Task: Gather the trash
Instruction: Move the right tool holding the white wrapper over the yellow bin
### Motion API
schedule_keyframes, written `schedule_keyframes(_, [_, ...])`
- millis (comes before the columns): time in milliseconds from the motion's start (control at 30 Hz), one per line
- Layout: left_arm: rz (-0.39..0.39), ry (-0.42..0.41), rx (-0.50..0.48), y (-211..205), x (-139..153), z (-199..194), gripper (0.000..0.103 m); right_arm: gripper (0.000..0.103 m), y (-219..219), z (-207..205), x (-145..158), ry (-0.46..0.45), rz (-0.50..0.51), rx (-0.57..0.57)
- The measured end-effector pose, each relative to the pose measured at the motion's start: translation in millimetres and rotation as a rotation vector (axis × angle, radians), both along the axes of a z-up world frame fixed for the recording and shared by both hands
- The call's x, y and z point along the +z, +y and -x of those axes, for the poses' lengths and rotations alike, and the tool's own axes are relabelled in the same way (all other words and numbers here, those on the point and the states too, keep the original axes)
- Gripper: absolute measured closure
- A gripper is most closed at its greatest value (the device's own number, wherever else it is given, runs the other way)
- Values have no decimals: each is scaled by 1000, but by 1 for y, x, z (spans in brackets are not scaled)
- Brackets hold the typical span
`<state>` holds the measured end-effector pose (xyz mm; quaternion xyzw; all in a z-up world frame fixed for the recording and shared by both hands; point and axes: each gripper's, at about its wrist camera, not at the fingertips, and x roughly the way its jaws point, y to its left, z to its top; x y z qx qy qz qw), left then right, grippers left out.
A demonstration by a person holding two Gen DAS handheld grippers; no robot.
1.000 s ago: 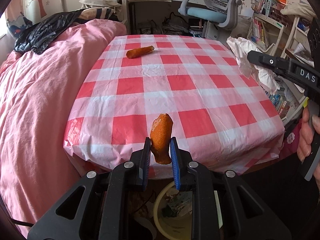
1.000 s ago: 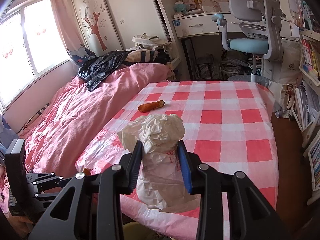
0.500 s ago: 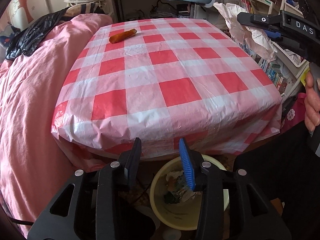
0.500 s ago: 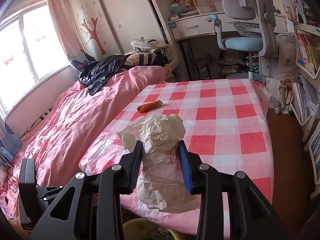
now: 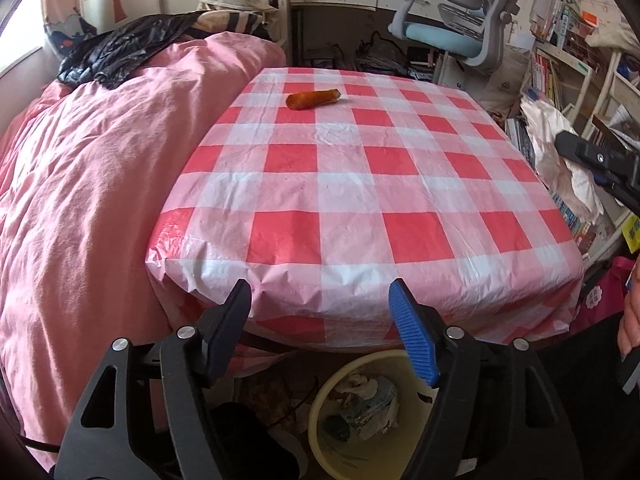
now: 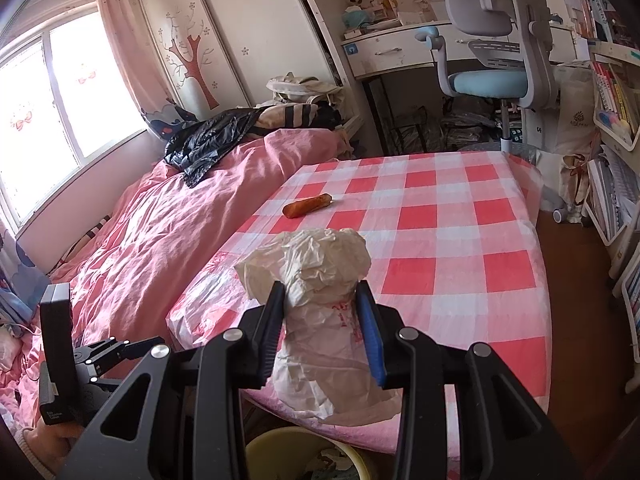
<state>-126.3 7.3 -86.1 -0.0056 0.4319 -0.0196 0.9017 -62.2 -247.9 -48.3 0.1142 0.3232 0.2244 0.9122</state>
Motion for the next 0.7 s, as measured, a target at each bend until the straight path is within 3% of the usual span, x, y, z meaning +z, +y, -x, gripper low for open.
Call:
schedule_keyframes(233, [57,-19,81,18,2,-4,24,66,-1,6,-1,0,-12,13])
schedule_keyframes(700, [84,18,139,27,-10,-11,20,66,-3,21,-2,-1,-55,39])
